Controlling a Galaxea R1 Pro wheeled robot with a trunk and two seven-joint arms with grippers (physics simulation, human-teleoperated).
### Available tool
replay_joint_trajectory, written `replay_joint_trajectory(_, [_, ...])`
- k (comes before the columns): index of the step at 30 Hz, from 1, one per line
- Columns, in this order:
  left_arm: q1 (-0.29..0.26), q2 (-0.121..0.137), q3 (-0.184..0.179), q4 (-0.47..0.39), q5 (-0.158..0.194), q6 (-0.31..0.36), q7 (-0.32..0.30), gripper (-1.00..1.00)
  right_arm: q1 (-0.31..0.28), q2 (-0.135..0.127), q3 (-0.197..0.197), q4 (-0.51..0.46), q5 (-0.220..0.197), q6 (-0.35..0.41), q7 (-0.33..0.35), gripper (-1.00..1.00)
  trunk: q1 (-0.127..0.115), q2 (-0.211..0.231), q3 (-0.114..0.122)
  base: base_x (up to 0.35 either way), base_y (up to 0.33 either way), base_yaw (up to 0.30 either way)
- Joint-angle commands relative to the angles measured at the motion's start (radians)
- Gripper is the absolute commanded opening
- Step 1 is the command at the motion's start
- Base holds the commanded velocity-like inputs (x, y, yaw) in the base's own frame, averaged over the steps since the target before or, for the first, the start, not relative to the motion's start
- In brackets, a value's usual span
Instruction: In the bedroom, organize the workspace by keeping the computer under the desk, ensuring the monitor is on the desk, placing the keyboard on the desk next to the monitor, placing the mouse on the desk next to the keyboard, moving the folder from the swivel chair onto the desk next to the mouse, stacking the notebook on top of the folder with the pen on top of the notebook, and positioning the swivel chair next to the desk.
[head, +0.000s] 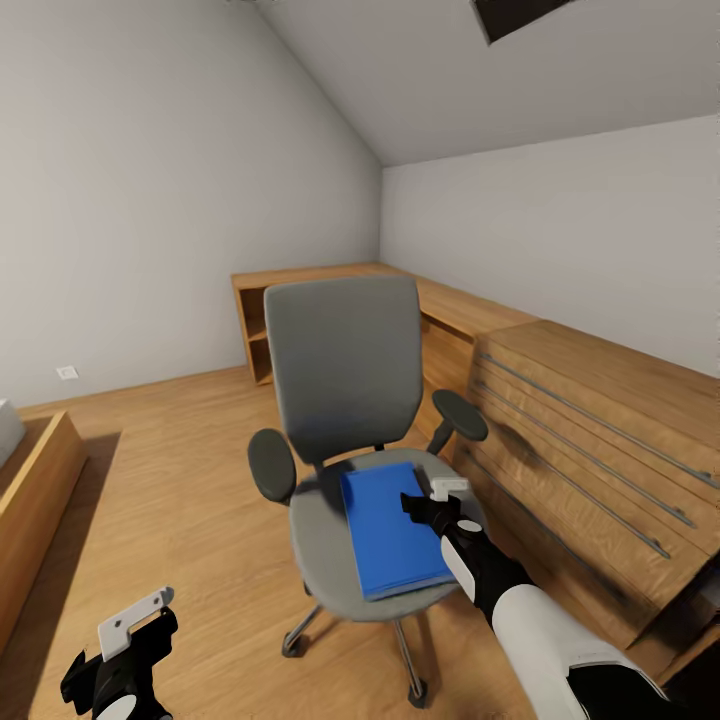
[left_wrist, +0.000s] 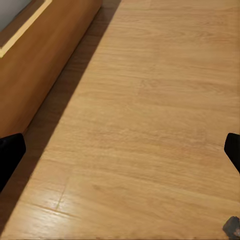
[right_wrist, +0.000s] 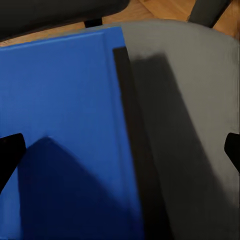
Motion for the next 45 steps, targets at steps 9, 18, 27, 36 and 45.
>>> replay_joint_trajectory(9, [0.000, 0.000, 0.000, -0.002, 0.005, 0.003, 0.003, 1.00, 0.000, 0.000, 0.006, 0.056, -0.006, 0.002, -0.001, 1.00, -0.001, 0.000, -0.001, -0.192, 0.000, 0.000])
replay_joint_trajectory(18, [0.000, -0.002, -0.001, -0.002, 0.005, 0.003, 0.003, 1.00, 0.000, -0.001, 0.006, 0.056, -0.006, 0.001, -0.001, 1.00, -0.001, 0.000, -0.001, -0.123, 0.000, 0.000])
replay_joint_trajectory(27, [0.000, -0.002, -0.001, -0.002, 0.005, 0.003, 0.003, 1.00, 0.000, -0.001, 0.006, 0.056, -0.006, 0.001, -0.001, 1.00, -0.001, 0.000, -0.001, -0.006, 0.000, 0.000])
replay_joint_trajectory(36, [0.000, -0.002, -0.001, -0.002, 0.005, 0.003, 0.003, 1.00, 0.000, -0.001, 0.005, 0.056, -0.006, 0.001, -0.001, 1.00, -0.001, 0.000, -0.001, -0.140, 0.000, 0.000])
replay_joint_trajectory(45, [0.000, -0.002, -0.001, -0.002, 0.005, 0.002, 0.003, 1.00, 0.000, -0.001, 0.005, 0.056, -0.006, 0.001, -0.001, 1.00, -0.008, 0.014, 0.005, -0.044, 0.000, 0.000])
